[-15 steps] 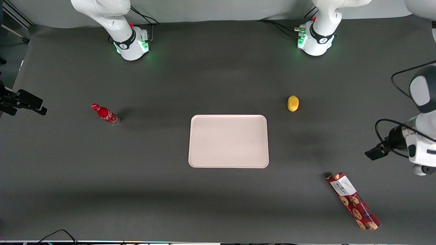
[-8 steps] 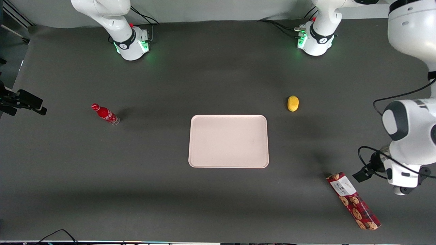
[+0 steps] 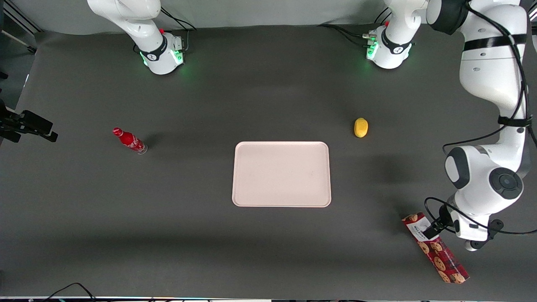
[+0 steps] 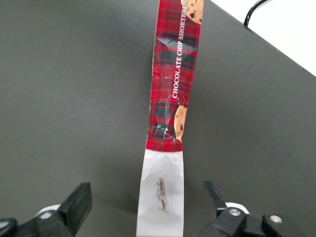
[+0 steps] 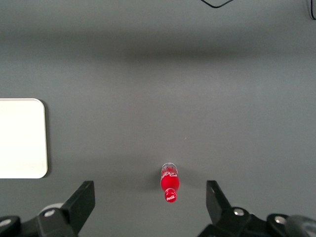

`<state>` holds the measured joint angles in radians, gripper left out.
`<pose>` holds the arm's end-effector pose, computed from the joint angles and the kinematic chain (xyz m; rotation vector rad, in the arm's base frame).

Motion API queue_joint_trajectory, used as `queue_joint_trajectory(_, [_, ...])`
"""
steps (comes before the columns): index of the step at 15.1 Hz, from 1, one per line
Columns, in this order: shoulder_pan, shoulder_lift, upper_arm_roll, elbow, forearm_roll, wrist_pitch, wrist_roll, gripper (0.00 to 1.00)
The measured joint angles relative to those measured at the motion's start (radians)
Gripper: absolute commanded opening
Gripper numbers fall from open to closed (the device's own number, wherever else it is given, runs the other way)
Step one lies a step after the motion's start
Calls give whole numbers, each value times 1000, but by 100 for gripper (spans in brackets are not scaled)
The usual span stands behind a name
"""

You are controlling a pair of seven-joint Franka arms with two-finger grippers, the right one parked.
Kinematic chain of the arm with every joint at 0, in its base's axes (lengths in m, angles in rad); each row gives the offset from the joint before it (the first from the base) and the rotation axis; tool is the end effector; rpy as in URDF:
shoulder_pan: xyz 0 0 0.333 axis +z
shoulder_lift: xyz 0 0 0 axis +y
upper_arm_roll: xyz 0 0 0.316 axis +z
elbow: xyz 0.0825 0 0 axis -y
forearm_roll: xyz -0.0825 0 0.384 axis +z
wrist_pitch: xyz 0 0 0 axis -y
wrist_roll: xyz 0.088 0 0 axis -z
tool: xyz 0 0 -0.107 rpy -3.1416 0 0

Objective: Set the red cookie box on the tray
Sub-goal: 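Close the left gripper on the cookie box's end and lift it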

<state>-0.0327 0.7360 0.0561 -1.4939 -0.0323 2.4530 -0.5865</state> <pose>0.7369 0.0094 0.2576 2.9294 0.9284 0.3379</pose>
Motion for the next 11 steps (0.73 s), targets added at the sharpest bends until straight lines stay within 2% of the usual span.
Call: queue_joint_trajectory(11, [0,117,0,6,-1,187,0,100])
